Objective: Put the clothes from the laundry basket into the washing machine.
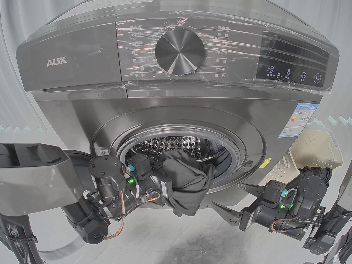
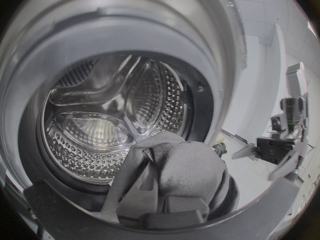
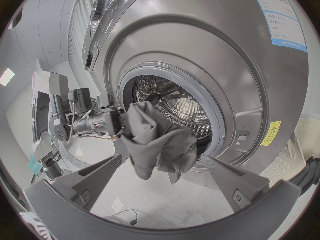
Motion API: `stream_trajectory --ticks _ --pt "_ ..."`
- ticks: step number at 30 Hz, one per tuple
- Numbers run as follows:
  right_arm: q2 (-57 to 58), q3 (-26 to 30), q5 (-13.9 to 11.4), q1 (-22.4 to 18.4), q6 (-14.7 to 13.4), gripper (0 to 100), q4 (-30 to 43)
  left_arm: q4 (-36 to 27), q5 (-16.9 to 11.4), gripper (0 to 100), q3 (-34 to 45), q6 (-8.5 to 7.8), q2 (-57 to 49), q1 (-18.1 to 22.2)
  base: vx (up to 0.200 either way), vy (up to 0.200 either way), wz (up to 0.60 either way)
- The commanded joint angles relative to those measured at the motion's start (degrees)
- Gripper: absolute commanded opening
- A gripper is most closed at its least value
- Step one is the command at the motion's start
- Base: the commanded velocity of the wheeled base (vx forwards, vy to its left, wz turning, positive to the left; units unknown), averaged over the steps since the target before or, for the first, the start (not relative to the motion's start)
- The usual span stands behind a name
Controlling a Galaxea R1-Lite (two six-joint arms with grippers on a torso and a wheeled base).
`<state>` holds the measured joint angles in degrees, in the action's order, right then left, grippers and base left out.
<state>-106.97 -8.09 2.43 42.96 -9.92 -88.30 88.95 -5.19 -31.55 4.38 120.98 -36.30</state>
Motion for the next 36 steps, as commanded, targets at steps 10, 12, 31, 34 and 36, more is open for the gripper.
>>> stream_trajectory --ticks 10,12,31,34,36 --pt "-0.17 -0.52 -0.05 -0.07 -0.1 100 -0.12 0.08 6.42 0 -17.41 3.89 11.74 0.0 0.0 0.0 0.0" --pt "-0.17 -0.52 -0.05 -0.07 -0.1 100 -0.12 -0.01 6.95 0 -19.87 4.76 13.05 0.0 0.0 0.0 0.0" --pt "-0.61 -0.61 -0.05 0.02 -0.1 100 -0.12 -6.51 7.39 0 -36.92 5.29 23.69 3.17 0.0 0.0 0.0" --pt "-0.61 -0.61 -0.05 -0.07 -0.1 100 -0.03 -9.15 7.57 0 -40.78 5.38 25.09 3.52 0.0 0.0 0.0" --pt "-0.61 -0.61 -0.05 -0.07 -0.1 100 -0.03 -11.44 7.74 0 -44.3 5.38 26.41 4.05 0.0 0.0 0.0"
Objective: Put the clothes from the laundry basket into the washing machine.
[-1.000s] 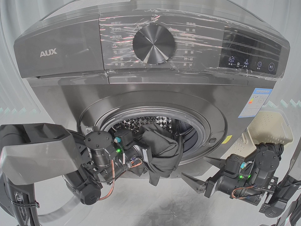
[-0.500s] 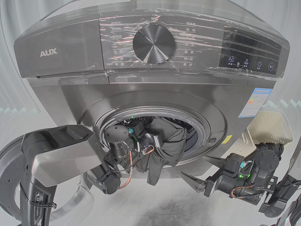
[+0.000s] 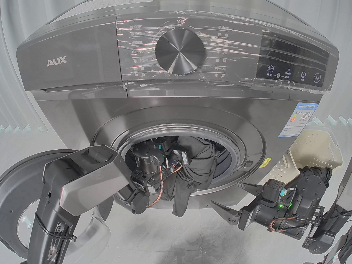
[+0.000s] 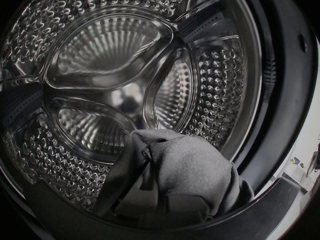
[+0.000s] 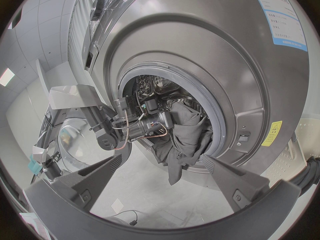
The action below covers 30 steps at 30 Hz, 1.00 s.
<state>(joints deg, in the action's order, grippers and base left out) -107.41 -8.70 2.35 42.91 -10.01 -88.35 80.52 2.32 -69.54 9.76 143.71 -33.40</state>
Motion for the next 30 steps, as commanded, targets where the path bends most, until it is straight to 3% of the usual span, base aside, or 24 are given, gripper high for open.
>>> stream_trajectory --ticks 1,10,14,25,26,30 --pt "-0.17 0.0 0.02 0.07 -0.01 100 0.02 -4.32 0.32 0 -8.07 -0.1 4.12 1.15 0.0 0.0 0.0" --pt "-0.25 -0.08 -0.07 -0.2 -0.01 100 -0.07 -14.95 4.28 0 -22.31 -0.36 8.42 2.55 0.0 0.0 0.0" --pt "-0.34 -0.08 -0.07 -0.11 -0.01 100 -0.07 -17.15 7.97 0 -28.9 -0.54 10.36 3.61 0.0 0.0 0.0" --pt "-0.25 -0.17 -0.07 -0.2 -0.01 100 -0.07 -17.41 8.58 0 -29.61 -0.45 10.09 3.87 0.0 0.0 0.0" --pt "-0.25 -0.17 0.02 -0.28 -0.01 100 -0.07 -17.41 8.58 100 -29.43 -0.36 10.01 3.87 0.0 0.0 0.0" --pt "-0.25 -0.17 -0.07 -0.37 -0.01 100 -0.07 -17.68 8.58 100 -24.86 -0.01 7.02 3.7 0.0 0.0 0.0"
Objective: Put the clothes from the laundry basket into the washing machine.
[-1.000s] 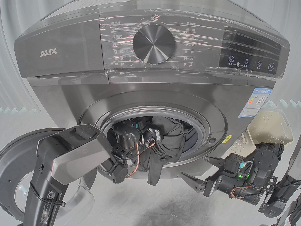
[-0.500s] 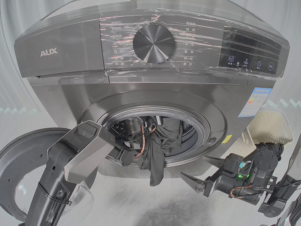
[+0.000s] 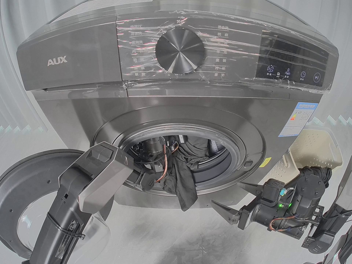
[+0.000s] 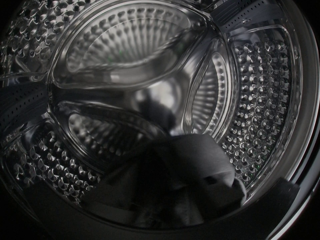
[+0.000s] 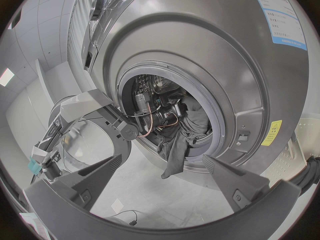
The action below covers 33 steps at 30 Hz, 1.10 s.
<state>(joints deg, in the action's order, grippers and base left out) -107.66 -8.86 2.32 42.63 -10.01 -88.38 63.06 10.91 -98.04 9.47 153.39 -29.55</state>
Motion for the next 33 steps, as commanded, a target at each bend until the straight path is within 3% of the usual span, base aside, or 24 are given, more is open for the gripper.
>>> stream_trajectory --ticks 1,3,14,20,24,33 --pt "-0.01 -0.01 -0.03 -0.09 -0.01 100 -0.04 -0.22 -0.01 100 3.64 0.28 -2.66 -0.16 0.0 0.0 0.0" --pt "-0.1 -0.1 -0.03 -0.18 -0.01 100 -0.04 -2.07 -0.54 100 10.41 0.55 -7.67 -0.68 0.0 0.0 0.0" --pt "-0.01 -0.19 -0.03 -0.27 -0.01 100 -0.04 -8.75 -7.39 100 26.05 0.81 -17.95 -3.67 0.0 0.0 0.0" --pt "-0.1 -0.19 -0.03 -0.18 -0.01 100 -0.04 -9.27 -7.57 100 30.01 -0.33 -18.13 -3.76 0.0 0.0 0.0" --pt "-0.1 -0.19 -0.03 0.0 -0.01 100 -0.04 -9.54 -8.8 100 34.76 -2.79 -17.78 -4.29 0.0 0.0 0.0" --pt "-0.19 -0.19 -0.03 0.17 -0.01 100 -0.04 -8.13 -8.54 100 35.63 -2.97 -13.65 -4.73 0.0 0.0 0.0"
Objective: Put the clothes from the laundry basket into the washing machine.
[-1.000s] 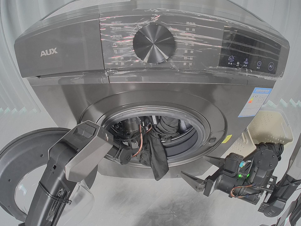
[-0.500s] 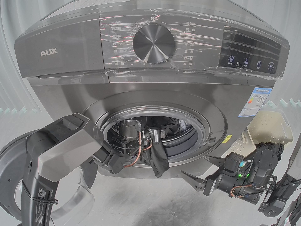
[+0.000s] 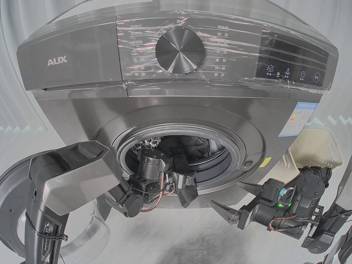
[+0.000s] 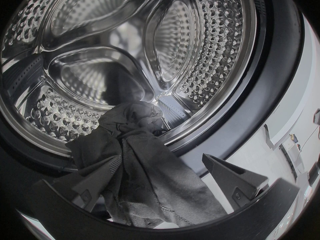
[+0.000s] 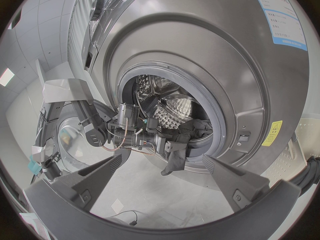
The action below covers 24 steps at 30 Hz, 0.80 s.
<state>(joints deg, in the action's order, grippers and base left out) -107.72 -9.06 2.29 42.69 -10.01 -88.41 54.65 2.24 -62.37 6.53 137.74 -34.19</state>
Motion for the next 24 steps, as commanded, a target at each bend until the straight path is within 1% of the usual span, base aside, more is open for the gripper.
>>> stream_trajectory --ticks 1,5,7,8,13,20,23,24 --pt "-0.13 0.0 -0.01 0.11 -0.01 100 -0.01 0.46 0.13 100 -0.47 -0.21 2.71 -0.08 0.0 0.0 0.0" --pt "-0.13 0.0 -0.01 0.02 -0.01 100 -0.01 0.54 0.13 100 -1.0 -0.82 3.85 -0.08 0.0 0.0 0.0" --pt "-0.13 0.0 -0.01 0.02 -0.01 100 -0.01 0.46 0.13 100 -1.0 -0.82 4.03 0.01 0.0 0.0 0.0" --pt "-0.13 -0.08 -0.01 0.11 -0.01 100 -0.01 0.54 0.22 0 -1.09 -0.91 4.55 0.01 0.0 0.0 0.0" --pt "-0.04 -0.08 -0.01 0.02 -0.01 100 -0.01 0.54 0.31 0 -2.76 -1.08 4.9 0.01 0.0 0.0 0.0" --pt "-0.04 -0.35 -0.01 0.11 -0.01 100 -0.01 1.69 0.92 0 -8.82 0.06 5.52 0.18 0.0 0.0 0.0" --pt "-0.04 -0.35 -0.01 0.2 -0.01 100 -0.01 3.45 3.91 0 -13.39 0.94 6.49 0.71 0.0 0.0 0.0" --pt "-0.04 -0.35 -0.01 0.2 -0.01 100 -0.01 3.45 3.91 0 -13.39 0.94 6.49 0.71 0.0 0.0 0.0"
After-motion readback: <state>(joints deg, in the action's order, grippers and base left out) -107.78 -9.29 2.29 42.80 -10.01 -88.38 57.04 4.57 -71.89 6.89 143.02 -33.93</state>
